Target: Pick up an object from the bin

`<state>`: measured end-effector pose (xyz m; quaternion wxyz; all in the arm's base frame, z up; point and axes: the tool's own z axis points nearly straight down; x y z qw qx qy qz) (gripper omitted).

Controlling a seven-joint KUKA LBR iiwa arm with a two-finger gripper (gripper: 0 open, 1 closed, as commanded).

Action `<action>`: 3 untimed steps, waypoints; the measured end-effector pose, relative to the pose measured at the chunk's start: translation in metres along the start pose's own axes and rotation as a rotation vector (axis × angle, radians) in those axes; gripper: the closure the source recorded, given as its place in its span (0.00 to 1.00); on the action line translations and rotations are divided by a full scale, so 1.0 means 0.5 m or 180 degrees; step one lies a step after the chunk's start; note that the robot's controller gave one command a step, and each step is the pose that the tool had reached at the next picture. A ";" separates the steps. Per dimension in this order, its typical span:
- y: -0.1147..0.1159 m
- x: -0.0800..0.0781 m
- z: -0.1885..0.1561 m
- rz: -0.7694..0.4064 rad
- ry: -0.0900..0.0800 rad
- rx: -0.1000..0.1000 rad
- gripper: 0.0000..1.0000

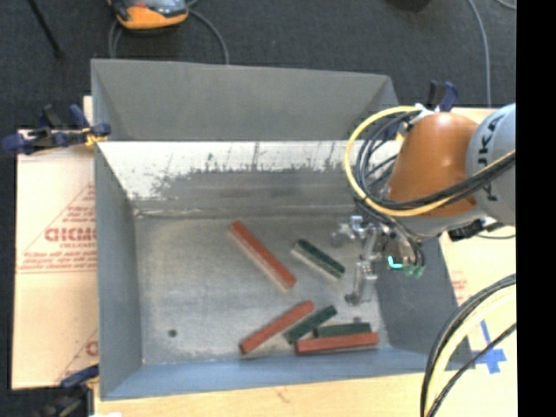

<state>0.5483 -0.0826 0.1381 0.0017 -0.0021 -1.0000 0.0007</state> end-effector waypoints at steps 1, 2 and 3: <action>0.000 -0.004 -0.007 -0.0005 -0.0023 0.0004 0.00; 0.049 -0.069 0.097 0.0288 -0.0031 -0.0006 1.00; 0.048 -0.069 0.097 0.0285 -0.0031 -0.0003 1.00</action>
Offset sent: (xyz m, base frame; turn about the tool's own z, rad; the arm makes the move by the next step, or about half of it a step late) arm 0.0330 0.0247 -0.0493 0.0934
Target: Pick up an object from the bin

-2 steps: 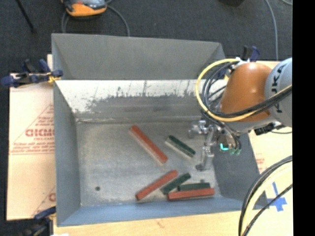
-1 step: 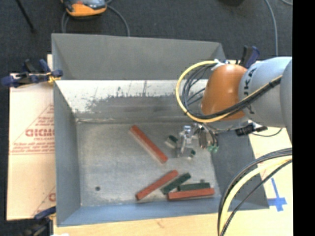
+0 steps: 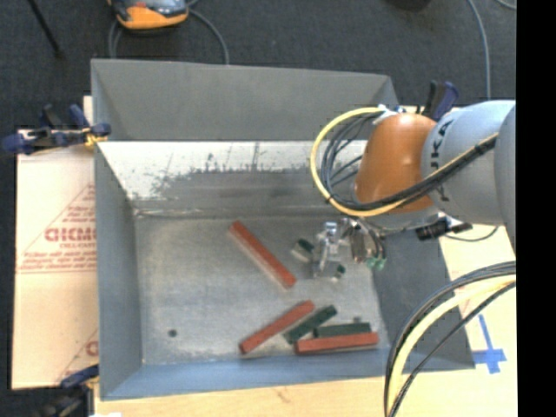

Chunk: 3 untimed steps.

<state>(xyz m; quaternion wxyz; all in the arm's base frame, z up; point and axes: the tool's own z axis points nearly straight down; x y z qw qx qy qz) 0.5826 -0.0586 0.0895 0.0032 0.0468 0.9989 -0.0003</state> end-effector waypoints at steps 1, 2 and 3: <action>-0.045 -0.012 -0.082 -0.0046 0.0033 -0.0001 1.00; -0.085 0.034 -0.052 0.0442 0.0007 -0.0004 0.00; -0.090 0.045 -0.033 0.0501 0.0014 -0.0001 0.00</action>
Offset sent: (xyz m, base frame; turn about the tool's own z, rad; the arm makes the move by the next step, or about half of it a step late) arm -0.0271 -0.0428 0.0166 0.1607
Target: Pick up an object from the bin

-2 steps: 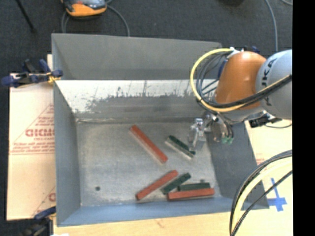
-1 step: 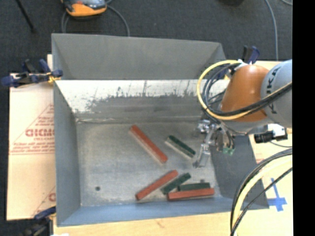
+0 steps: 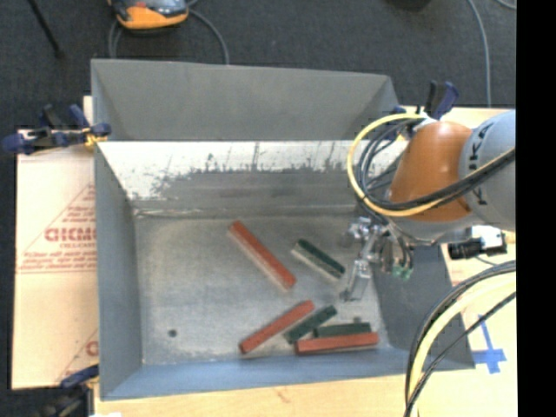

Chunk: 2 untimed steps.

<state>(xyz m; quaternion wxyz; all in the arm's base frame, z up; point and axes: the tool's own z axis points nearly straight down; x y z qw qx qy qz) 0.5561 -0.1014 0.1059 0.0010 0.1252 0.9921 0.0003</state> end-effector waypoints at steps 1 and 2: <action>0.057 -0.082 0.068 -0.0333 -0.0015 0.0010 1.00; 0.058 -0.082 0.068 -0.0337 -0.0016 0.0011 1.00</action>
Offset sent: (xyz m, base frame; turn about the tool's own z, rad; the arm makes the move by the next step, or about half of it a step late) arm 0.0000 0.0000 0.0000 0.0000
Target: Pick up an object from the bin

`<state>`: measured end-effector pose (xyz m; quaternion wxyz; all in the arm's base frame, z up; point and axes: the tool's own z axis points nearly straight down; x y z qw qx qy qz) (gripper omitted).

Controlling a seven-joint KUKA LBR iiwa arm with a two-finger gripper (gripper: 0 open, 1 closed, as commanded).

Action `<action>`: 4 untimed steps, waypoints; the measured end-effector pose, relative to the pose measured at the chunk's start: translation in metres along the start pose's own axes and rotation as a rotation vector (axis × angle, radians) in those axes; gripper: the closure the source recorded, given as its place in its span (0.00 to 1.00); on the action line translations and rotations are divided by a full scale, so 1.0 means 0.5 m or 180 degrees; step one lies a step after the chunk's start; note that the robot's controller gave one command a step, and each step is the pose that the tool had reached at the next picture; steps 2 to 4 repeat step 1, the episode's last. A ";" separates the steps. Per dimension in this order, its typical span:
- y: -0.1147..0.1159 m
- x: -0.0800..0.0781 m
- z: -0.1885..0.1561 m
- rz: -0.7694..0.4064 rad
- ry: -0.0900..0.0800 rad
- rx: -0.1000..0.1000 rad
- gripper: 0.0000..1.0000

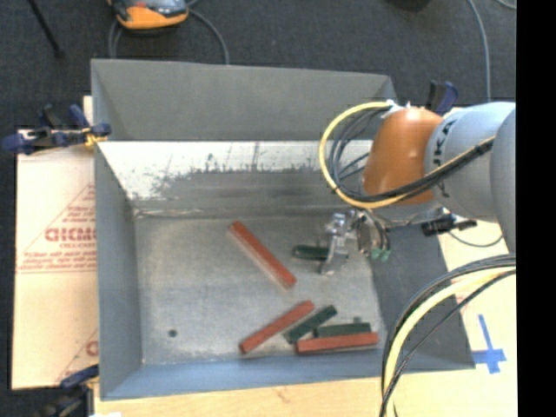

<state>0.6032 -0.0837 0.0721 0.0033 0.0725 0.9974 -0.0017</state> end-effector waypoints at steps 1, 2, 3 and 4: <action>-0.045 0.011 -0.296 0.0030 -0.0003 -0.0009 1.00; -0.045 0.011 -0.296 0.0030 -0.0003 -0.0009 1.00; -0.045 0.011 -0.296 0.0030 -0.0003 -0.0009 1.00; -0.045 0.011 -0.296 0.0030 -0.0003 -0.0009 1.00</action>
Offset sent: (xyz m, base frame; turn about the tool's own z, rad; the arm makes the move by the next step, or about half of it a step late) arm 0.0000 0.0000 0.0000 0.0000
